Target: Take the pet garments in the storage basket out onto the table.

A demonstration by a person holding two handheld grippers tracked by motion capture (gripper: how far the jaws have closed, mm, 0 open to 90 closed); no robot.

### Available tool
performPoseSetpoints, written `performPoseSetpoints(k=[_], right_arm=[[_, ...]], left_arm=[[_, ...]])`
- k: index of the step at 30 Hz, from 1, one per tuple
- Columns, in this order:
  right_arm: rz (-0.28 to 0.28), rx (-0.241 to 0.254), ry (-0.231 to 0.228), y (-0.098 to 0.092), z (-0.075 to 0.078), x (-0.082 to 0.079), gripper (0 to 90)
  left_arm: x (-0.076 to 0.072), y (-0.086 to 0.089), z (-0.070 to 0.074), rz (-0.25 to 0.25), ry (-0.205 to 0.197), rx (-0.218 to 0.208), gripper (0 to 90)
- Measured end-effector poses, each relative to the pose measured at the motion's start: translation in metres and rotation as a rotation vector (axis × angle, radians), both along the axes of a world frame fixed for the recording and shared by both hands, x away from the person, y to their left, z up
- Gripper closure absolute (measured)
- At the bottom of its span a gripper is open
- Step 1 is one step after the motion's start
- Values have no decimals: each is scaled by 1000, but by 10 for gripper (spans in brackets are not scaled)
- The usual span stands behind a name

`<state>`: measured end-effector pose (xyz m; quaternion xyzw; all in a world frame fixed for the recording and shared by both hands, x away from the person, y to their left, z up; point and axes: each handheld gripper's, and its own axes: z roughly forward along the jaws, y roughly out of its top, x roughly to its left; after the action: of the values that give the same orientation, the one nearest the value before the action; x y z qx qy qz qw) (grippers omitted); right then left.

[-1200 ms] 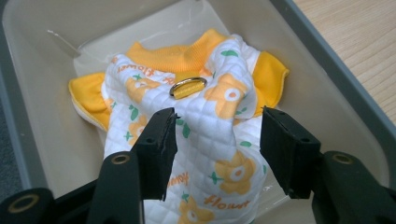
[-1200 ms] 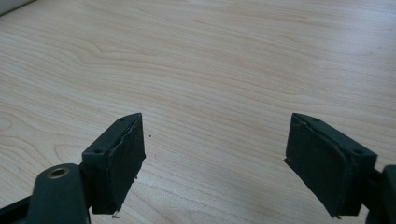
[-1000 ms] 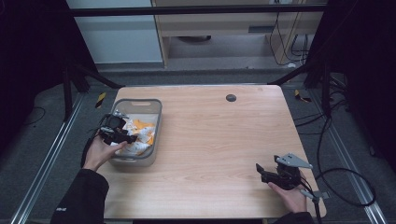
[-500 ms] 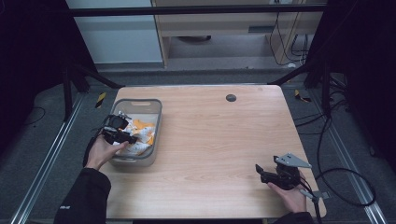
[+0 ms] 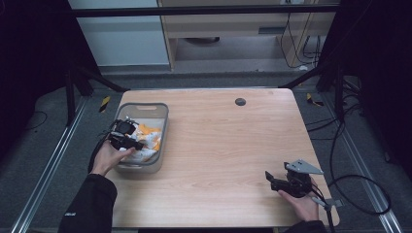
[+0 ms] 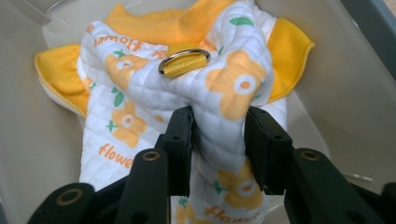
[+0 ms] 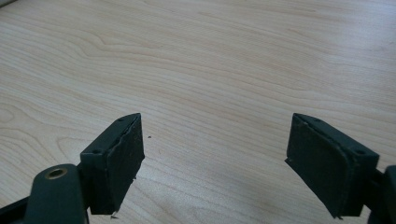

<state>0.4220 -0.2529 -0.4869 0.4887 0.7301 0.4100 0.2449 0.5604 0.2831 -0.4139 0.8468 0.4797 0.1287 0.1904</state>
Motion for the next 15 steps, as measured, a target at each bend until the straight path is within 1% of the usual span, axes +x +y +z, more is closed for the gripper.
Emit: performPoseSetpoints(k=[1,5,7,11,13,15], right_arm=[[0,0,0,0,0,0,188],[0,-1,-1,0,0,0,187],[-1,-1,0,0,0,0,187],[2,-3,0,0,0,0,187],[1,-3,1,0,0,0,188],[1,-4,1,0,0,1,188]], left_arm=[[0,0,0,0,0,0,650],[1,-1,-1,3,5,27,719],[1,-1,-1,7,6,32,750],[0,0,0,7,-2,30,794],[-2,3,4,10,-17,19,803],[-3,4,5,11,-20,14,806]])
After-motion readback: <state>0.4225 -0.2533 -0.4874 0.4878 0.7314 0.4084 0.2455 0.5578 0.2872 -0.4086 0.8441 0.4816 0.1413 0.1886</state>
